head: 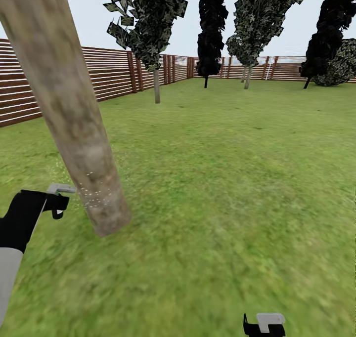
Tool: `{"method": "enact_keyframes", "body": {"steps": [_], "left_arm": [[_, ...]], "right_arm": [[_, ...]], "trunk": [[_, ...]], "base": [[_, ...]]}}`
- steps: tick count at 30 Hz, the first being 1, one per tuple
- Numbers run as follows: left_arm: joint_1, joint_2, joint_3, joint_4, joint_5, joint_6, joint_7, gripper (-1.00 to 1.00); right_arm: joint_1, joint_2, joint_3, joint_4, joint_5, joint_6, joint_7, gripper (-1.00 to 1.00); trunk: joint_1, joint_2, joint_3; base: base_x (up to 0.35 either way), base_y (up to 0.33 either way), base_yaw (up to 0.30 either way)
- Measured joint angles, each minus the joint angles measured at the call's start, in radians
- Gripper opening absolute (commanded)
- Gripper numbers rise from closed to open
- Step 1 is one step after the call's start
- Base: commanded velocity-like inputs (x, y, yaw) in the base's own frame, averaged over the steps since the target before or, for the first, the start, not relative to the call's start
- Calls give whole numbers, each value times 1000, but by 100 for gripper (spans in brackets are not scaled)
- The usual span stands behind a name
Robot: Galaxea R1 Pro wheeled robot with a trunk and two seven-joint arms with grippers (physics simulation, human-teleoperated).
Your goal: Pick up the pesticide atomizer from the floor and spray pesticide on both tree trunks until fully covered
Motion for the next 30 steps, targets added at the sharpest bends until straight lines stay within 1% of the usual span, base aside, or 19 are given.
{"method": "enact_keyframes", "body": {"steps": [4,13,18,22,27,30], "left_arm": [[1,-1,0,-3,-1,0,0,-100],[1,-2,2,-4,-1,0,0,-100],[0,-2,4,-4,0,0,1,-100],[0,-3,2,-4,0,0,1,-100],[-1,-3,2,-3,-2,-2,3,-100],[-1,-3,2,-2,-4,-2,5,-100]], "right_arm": [[0,0,0,0,0,0,1,100],[0,1,0,0,0,0,-1,100],[0,2,0,0,0,0,-1,100],[0,2,0,0,0,0,-1,100],[0,2,0,0,0,0,-1,100],[0,3,0,0,0,0,-1,100]], "trunk": [[0,0,0],[0,0,0],[0,0,0],[0,0,0],[0,0,0],[0,0,0]], "base": [[-49,-260,0],[-174,-244,0],[-80,-256,0],[30,-270,0],[153,-255,3],[179,-241,133]]}}
